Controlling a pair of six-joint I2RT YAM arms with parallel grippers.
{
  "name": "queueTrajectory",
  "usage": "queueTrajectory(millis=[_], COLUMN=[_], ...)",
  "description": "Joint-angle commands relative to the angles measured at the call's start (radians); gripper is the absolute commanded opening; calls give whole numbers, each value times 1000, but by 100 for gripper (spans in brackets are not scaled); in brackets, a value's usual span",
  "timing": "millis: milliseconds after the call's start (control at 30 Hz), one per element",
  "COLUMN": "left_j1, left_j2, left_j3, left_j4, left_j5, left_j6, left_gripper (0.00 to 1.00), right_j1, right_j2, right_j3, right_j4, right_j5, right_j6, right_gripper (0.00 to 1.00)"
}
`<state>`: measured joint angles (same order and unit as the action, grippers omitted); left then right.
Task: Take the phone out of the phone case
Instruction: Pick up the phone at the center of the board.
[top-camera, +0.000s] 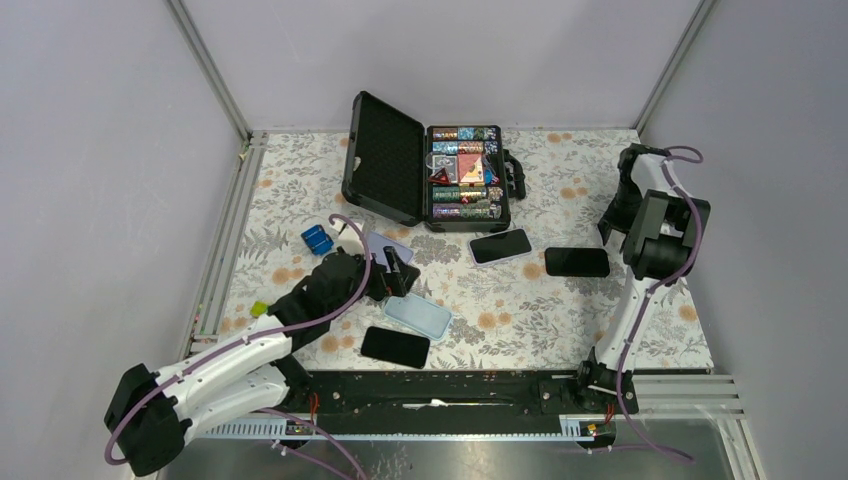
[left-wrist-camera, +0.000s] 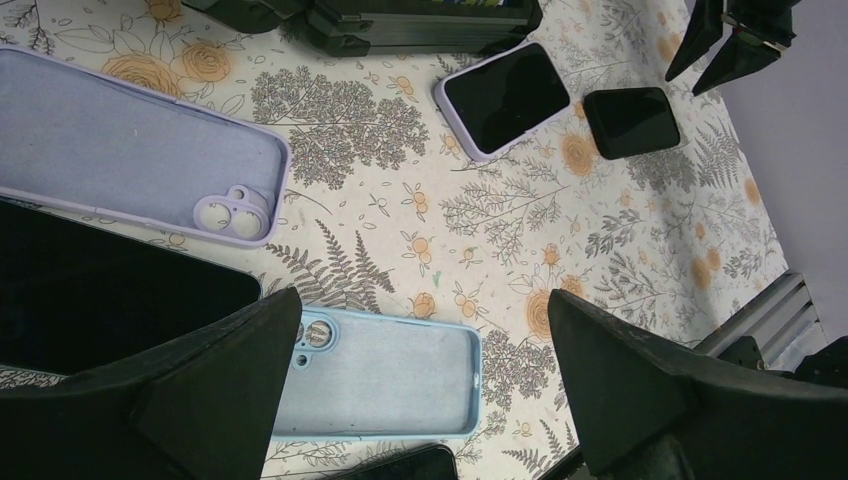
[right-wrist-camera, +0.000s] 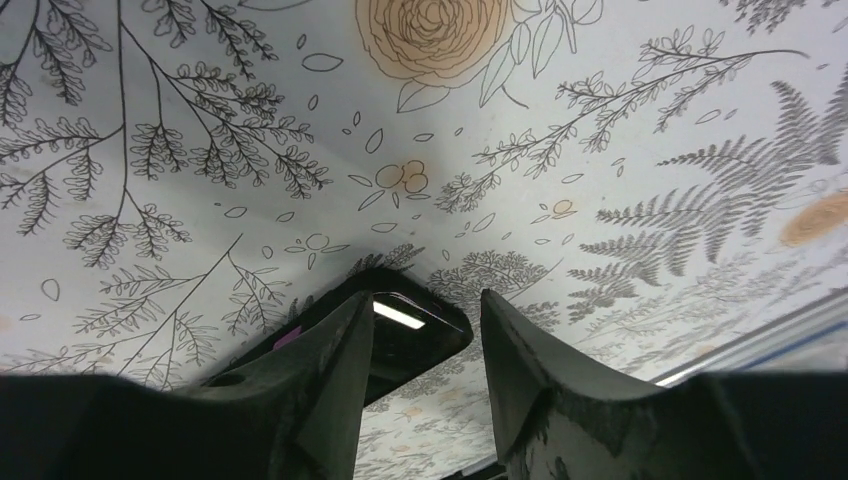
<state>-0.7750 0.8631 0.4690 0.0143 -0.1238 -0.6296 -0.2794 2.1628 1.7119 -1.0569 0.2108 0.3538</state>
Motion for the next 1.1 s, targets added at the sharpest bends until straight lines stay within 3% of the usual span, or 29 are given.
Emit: queueTrajectory(millis=[0, 367, 667, 1067], left_j1=[12, 20, 24, 27], left_j2=[-28, -35, -68, -74], left_j3=[14, 11, -8, -19], left_j4=[63, 43, 35, 38], left_j5=[28, 17, -10, -20], left_j6=[-4, -9, -5, -5], left_gripper=[99, 99, 99, 99], right_j1=[17, 61, 173, 185], right_j2=[51, 47, 28, -117], right_j3=[75, -67, -141, -210], right_j4=[-97, 49, 110, 159], right_j5=[160, 320, 291, 122], right_j6=[-68, -408, -611, -722], right_gripper=[51, 45, 39, 39])
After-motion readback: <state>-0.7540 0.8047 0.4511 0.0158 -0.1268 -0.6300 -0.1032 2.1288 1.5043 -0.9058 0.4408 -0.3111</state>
